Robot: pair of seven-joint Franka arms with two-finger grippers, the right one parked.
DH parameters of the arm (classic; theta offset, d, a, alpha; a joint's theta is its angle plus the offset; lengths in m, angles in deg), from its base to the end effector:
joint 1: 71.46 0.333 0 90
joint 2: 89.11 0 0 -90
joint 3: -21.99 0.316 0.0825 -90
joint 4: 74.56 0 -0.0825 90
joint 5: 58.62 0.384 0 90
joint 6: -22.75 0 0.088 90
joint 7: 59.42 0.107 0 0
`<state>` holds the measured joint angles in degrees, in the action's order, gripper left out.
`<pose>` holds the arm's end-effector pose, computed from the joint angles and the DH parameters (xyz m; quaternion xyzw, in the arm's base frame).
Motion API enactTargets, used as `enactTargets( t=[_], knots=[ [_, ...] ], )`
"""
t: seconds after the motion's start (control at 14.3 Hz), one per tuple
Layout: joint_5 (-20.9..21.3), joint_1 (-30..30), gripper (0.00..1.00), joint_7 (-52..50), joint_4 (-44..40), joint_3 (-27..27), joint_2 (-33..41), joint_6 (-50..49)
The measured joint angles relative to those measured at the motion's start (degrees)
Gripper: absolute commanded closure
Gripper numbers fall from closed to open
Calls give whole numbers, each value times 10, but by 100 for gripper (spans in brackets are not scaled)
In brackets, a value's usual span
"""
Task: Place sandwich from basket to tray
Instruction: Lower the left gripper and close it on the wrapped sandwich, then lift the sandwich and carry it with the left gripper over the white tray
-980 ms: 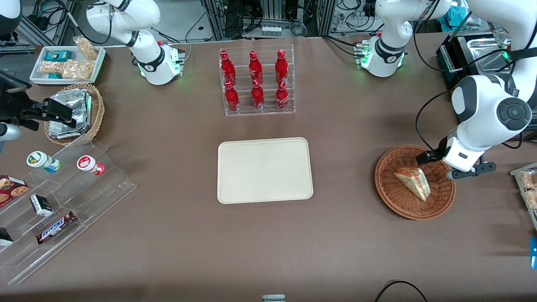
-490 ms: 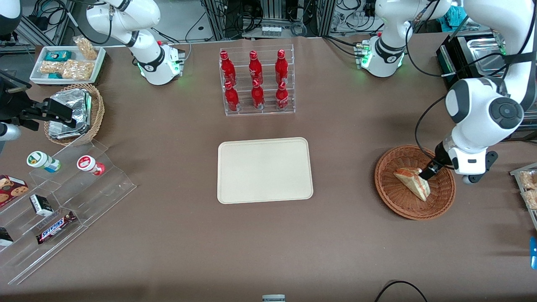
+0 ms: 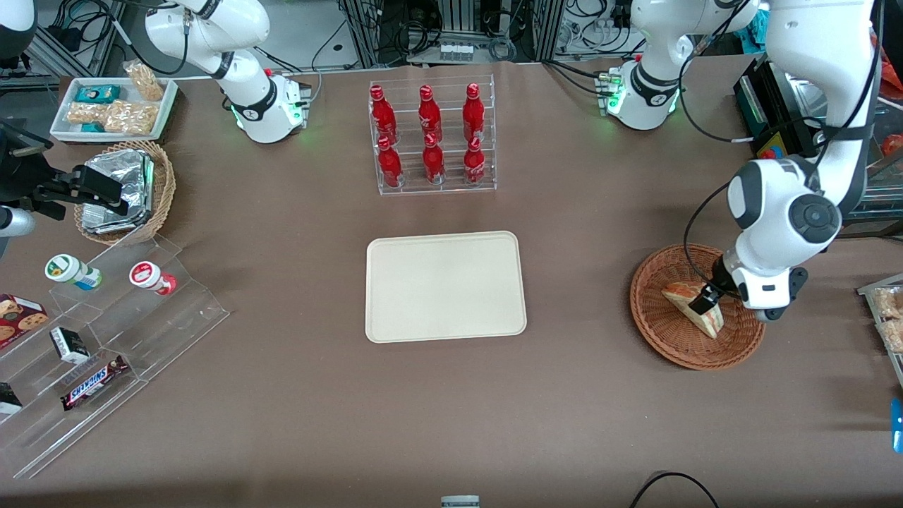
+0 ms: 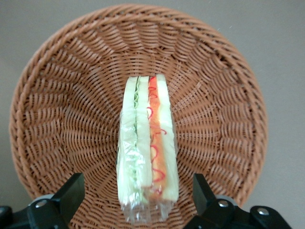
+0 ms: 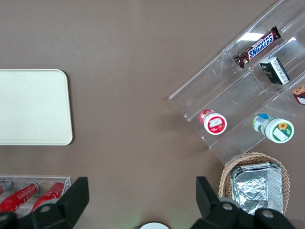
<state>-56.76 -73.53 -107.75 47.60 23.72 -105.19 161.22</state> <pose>0.5725 -0.0034 0.2757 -0.9186 -0.3950 -0.0080 0.0128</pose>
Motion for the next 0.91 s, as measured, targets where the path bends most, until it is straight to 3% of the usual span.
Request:
enactTargets(
  t=[0.07, 0.21, 0.28, 0.63, 0.91],
  knots=[
    [0, 0, 12, 0, 0, 0, -8, 8],
    [0, 0, 74, -1, 0, 0, -23, 22],
    [0, 0, 87, -1, 0, 0, -30, 25],
    [2, -2, 96, 7, -12, -1, -29, -8],
    [2, -26, 98, 134, -67, -5, 9, -149]
  ],
)
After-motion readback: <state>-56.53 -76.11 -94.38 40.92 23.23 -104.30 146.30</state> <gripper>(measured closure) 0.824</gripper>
